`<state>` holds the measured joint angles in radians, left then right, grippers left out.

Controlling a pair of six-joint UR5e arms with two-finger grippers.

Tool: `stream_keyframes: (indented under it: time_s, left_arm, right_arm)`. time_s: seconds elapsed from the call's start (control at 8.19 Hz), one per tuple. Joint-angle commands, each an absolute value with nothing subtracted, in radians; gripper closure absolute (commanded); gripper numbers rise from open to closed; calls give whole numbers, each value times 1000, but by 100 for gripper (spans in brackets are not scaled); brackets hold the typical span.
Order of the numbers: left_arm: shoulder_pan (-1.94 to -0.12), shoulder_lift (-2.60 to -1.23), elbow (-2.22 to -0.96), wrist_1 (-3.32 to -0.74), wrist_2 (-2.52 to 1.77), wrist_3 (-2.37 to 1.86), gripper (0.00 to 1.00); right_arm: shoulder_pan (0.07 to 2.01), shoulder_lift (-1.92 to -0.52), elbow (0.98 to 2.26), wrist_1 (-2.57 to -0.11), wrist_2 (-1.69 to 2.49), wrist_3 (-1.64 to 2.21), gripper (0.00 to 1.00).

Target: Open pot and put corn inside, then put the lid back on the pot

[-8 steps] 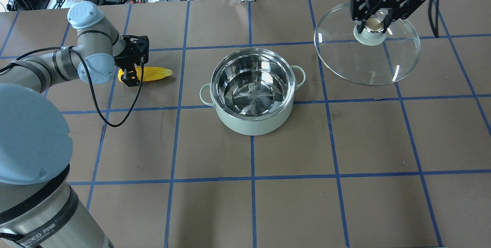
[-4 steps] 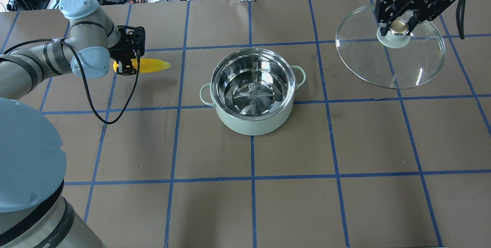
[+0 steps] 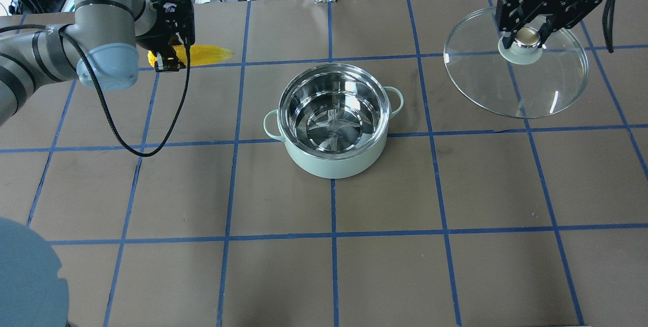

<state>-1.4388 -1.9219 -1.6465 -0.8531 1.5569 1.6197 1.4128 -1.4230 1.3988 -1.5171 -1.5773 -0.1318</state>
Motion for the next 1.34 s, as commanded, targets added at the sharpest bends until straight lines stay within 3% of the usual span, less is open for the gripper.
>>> stream_keyframes:
  time_s: [0.0,0.61,1.22]
  left_arm:
    - [-1602,-1807,-1647,-856,1542,1441,100]
    - [-1865,-1847,-1652,-833,1540,1282,100]
    - [-1888,-1942,-1651,-844,1532,1284,100]
  right_arm:
    - [1413,-1424,1399,-1517,-1578,-132,76]
    - [1413,-1424,1399,-1517,-1580,-132,76]
    - [1413,-1424,1399,-1514,-1574,-132,76]
